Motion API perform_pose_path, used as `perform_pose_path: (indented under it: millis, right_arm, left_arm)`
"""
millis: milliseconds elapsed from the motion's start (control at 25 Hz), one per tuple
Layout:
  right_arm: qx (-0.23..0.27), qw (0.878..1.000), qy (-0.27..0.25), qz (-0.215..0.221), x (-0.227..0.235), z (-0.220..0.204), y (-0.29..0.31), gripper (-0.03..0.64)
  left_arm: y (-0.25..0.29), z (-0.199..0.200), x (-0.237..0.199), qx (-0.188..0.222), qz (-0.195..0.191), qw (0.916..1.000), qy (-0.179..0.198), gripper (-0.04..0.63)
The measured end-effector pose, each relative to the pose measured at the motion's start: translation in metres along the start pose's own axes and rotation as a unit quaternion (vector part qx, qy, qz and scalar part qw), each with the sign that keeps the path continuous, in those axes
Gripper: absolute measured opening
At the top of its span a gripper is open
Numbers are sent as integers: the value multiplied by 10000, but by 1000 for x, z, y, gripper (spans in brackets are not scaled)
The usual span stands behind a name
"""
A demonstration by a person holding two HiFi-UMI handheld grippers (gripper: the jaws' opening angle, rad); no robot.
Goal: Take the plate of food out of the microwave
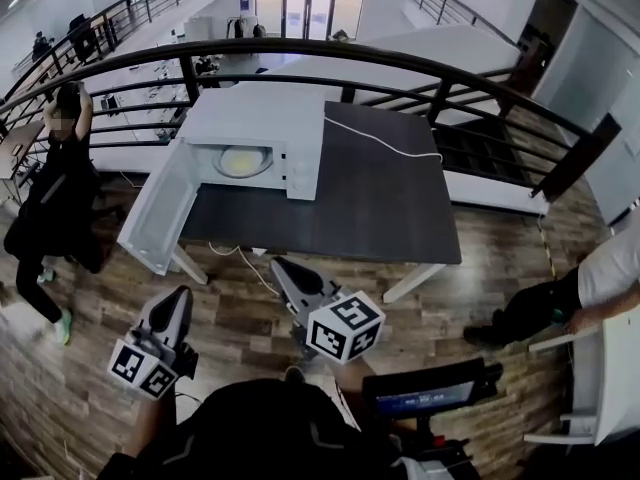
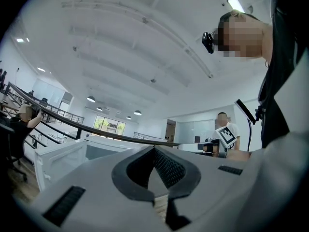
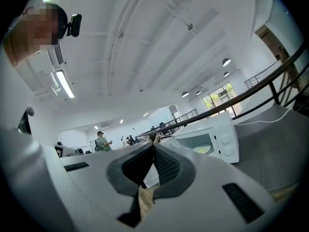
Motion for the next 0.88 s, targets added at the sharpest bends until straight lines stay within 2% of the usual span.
perform_pose_path:
  millis: [200,440,880]
  right_arm:
    - [-72,9999,48,-119,21,7,7,1]
    - [-111,9996,58,-263,27,7,34,1]
    - [138,9972,186,-706,7,7,114,2]
  left_arm:
    - [24,6,0,-120,144,9996,233,5]
    - [32,4,-38,-252,340,9991,81,5]
    - [35,30,-129,-307,-40,9994,163,5]
Point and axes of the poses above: the fingertips, and each gripper's own axes: y forward along the fingers, x to its right, z out of its top, the point moved 10 cm from there along -y, backward along the fingers, and after that the axes turned 1 degree about -y, right-handed, at the moved point
